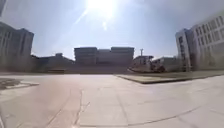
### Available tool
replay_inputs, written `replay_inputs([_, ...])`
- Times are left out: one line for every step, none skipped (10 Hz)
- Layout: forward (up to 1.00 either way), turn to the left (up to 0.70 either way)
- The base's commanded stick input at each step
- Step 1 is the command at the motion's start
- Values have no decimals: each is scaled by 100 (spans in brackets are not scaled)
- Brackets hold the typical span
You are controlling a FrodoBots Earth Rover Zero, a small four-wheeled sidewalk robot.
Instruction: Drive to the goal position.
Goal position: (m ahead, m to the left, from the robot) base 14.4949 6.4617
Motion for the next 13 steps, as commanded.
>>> replay_inputs([100,5])
replay_inputs([100,5])
replay_inputs([100,5])
replay_inputs([100,5])
replay_inputs([100,5])
replay_inputs([100,5])
replay_inputs([100,5])
replay_inputs([100,5])
replay_inputs([100,5])
replay_inputs([100,5])
replay_inputs([100,5])
replay_inputs([100,5])
replay_inputs([100,5])
